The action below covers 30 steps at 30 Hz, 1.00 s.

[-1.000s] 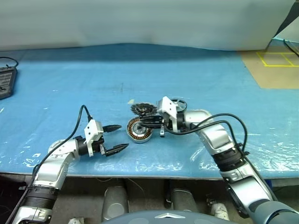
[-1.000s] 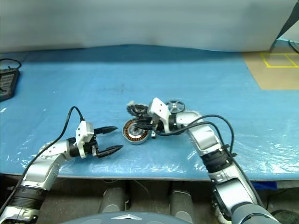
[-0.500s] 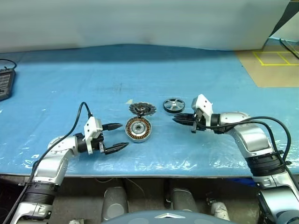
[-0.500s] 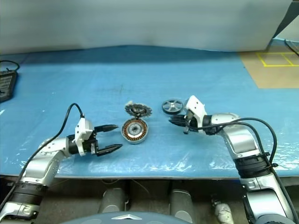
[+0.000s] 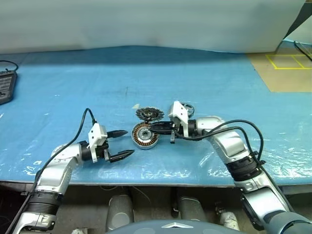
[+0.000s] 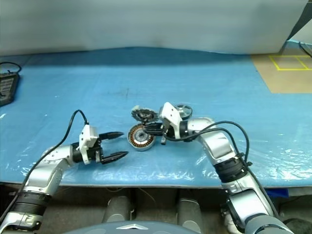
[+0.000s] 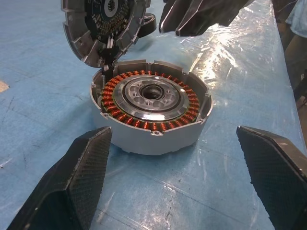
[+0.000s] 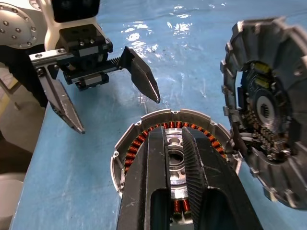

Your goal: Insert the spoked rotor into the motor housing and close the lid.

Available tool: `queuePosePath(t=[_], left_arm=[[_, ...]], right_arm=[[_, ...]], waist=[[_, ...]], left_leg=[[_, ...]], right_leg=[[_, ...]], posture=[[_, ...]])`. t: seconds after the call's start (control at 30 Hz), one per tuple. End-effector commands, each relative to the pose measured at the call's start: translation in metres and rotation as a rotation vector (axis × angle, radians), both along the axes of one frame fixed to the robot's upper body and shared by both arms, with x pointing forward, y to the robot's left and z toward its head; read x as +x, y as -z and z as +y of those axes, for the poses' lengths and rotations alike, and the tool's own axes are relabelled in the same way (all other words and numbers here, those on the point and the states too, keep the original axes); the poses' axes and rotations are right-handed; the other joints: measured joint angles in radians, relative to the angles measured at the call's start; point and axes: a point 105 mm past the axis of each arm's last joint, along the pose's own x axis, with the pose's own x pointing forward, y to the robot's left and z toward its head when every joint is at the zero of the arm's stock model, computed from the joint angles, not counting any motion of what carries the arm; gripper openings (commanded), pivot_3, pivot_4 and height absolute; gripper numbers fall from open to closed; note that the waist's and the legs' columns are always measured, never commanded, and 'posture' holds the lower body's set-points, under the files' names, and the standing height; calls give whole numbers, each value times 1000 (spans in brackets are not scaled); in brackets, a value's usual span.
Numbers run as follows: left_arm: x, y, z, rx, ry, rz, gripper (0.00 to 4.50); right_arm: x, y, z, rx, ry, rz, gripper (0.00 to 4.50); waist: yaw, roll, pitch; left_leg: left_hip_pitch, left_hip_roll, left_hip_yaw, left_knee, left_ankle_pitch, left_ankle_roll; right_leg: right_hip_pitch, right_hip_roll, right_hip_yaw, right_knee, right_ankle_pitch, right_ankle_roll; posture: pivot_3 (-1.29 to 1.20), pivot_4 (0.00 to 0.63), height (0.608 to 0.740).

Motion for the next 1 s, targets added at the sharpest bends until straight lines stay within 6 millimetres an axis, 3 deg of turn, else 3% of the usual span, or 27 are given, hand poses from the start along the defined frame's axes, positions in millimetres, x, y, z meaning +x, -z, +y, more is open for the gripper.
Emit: queuePosePath(t=[0.03, 0.23, 0.73, 1.0], left_arm=[[-1, -8, -7, -9, 21, -47, 4363], [-1, -7, -5, -3, 8, -55, 4363], [-1, -5, -5, 4, 2, -53, 4363], [-3, -4, -5, 3, -3, -53, 4363]], right_arm=[[5, 0, 7, -1, -8, -23, 26], [2, 10, 9, -22, -30, -9, 26], [5, 14, 19, -92, -53, -81, 26], [5, 31, 9, -206, -55, -100, 26]], waist=[[0, 0, 0], [0, 0, 0], [-2, 0, 0], [-1, 0, 0]], left_leg=[[0, 0, 0, 0, 0, 0], [-1, 0, 0, 0, 0, 0], [0, 0, 0, 0, 0, 0], [0, 0, 0, 0, 0, 0]], right_leg=[[0, 0, 0, 0, 1, -1], [0, 0, 0, -1, 3, -5], [0, 0, 0, 0, 3, -4], [0, 0, 0, 0, 3, -5]], posture=[[0, 150, 740], [0, 150, 740], [0, 150, 740], [0, 150, 740]])
